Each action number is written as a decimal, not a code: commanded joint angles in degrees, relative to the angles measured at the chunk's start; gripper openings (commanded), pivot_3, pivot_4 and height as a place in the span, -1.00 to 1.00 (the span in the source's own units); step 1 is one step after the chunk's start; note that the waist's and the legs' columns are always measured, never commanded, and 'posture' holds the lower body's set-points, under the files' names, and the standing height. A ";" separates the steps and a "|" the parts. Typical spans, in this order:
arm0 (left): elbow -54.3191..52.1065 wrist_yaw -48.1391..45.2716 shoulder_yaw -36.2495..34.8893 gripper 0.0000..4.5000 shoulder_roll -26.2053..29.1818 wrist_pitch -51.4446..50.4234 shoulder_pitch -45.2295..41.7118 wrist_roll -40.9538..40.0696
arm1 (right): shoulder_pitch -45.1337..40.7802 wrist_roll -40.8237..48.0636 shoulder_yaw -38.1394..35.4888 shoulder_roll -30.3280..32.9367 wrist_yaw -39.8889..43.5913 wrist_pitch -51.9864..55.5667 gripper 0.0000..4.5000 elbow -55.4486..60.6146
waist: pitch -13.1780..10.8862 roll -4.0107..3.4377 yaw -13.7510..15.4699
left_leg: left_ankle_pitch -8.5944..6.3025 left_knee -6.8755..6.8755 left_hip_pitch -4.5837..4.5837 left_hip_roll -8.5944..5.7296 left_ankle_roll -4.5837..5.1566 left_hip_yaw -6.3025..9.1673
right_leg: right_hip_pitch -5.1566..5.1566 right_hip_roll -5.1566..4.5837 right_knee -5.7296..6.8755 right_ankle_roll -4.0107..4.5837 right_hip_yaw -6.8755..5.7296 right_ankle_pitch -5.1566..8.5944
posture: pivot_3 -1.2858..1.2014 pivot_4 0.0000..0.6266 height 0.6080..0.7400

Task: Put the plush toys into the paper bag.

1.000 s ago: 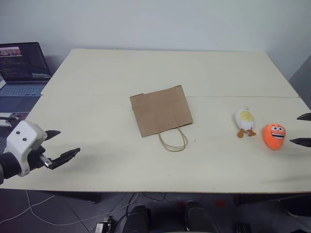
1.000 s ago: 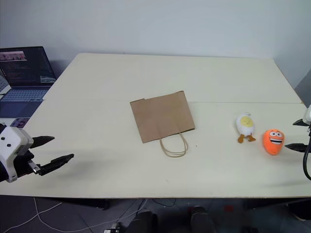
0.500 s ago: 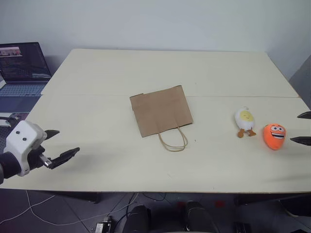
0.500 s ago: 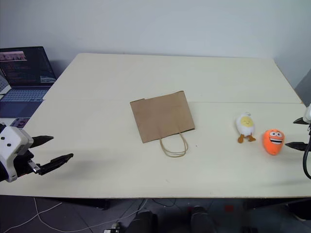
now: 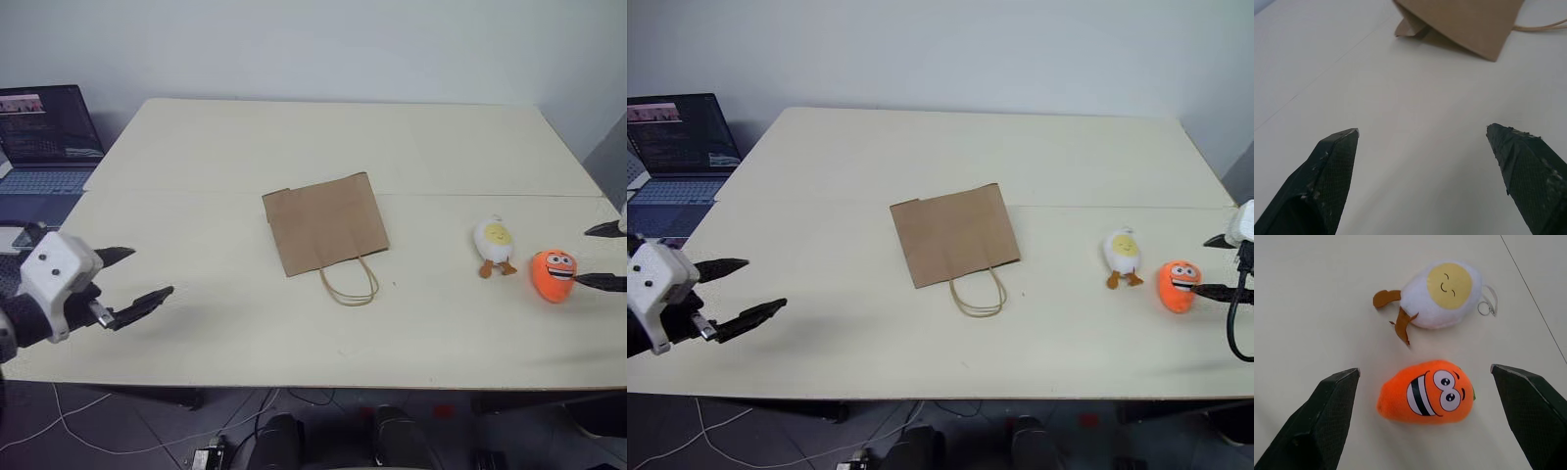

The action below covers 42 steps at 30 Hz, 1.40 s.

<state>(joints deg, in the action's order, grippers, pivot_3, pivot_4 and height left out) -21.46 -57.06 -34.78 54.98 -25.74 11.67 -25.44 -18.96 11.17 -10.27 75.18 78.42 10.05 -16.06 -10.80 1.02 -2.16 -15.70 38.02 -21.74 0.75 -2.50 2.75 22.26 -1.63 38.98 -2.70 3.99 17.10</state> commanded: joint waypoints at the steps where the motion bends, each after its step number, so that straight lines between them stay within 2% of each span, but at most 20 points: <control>1: -2.75 -0.07 3.41 0.99 0.07 -0.94 -3.73 -2.85 | 1.22 3.95 -3.94 -0.19 0.01 3.42 1.00 7.07 | 0.00 0.00 0.09 | 0.00 0.00 0.00 0.00 0.00 0.02 | 0.00 0.00 0.01 0.00 -0.01 0.00 | 0.03 -0.52 1.00; 10: -6.85 -1.13 27.48 0.99 -2.81 -3.72 -20.14 -3.70 | 12.13 13.66 -9.94 -4.53 -1.67 15.69 1.00 31.58 | 0.02 0.00 0.60 | 0.00 0.09 -0.10 -0.06 0.00 0.15 | -0.06 0.03 0.01 -0.07 -0.07 -0.04 | 0.03 -0.52 1.00; 15: -2.17 0.48 41.40 0.99 -7.29 -1.34 -29.16 5.90 | 17.81 18.50 -12.55 -6.73 -4.01 22.22 1.00 43.67 | 0.04 0.01 0.59 | 0.00 0.10 -0.10 -0.13 0.00 0.17 | -0.08 0.13 0.01 -0.07 -0.07 -0.04 | 0.03 -0.52 1.00; 19: 1.56 1.74 46.98 0.99 -13.05 -0.70 -34.40 8.75 | 19.06 20.36 -14.92 -7.43 -6.71 25.75 1.00 47.72 | 0.04 0.03 0.49 | 0.00 0.16 -0.11 -0.18 0.00 0.16 | -0.08 0.27 0.01 -0.10 -0.03 -0.05 | 0.03 -0.52 1.00; 22: 3.77 2.03 49.31 0.99 -15.29 0.29 -35.90 11.22 | 19.69 21.20 -15.70 -7.68 -7.90 27.25 1.00 49.38 | 0.05 0.04 0.43 | 0.00 0.18 -0.11 -0.19 0.00 0.17 | -0.09 0.32 0.00 -0.10 -0.04 -0.06 | 0.03 -0.52 1.00; 25: 10.67 3.54 55.29 0.99 -20.61 3.25 -39.77 16.80 | 19.78 21.73 -16.27 -8.94 -10.24 28.33 1.00 50.29 | 0.05 0.04 0.58 | 0.01 0.18 -0.09 -0.19 0.00 0.20 | -0.10 0.37 0.02 -0.10 -0.06 -0.06 | 0.03 -0.52 1.00; 35: 21.30 3.33 58.09 0.99 -27.05 10.46 -44.14 22.43 | 20.40 24.20 -16.81 -10.08 -13.71 30.95 1.00 52.97 | 0.05 0.07 0.60 | 0.01 0.26 -0.15 -0.20 0.01 0.22 | -0.09 0.37 0.02 -0.11 -0.04 -0.07 | 0.03 -0.52 1.00; 42: 23.13 1.81 57.98 0.99 -29.07 12.07 -44.48 22.78 | 21.97 24.49 -17.55 -10.30 -14.67 31.00 1.00 53.60 | 0.05 0.07 0.64 | 0.01 0.27 -0.16 -0.21 0.01 0.22 | -0.10 0.37 0.02 -0.11 -0.04 -0.07 | 0.03 -0.52 1.00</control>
<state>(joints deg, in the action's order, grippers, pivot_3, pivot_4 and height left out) 2.50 -54.87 23.39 26.40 -14.61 -31.86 -2.87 3.12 35.08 -25.79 64.86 64.01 41.17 36.08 -10.75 1.09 -1.52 -15.69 38.29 -21.90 0.55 -2.50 2.96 22.16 -1.26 38.99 -2.82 3.96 17.03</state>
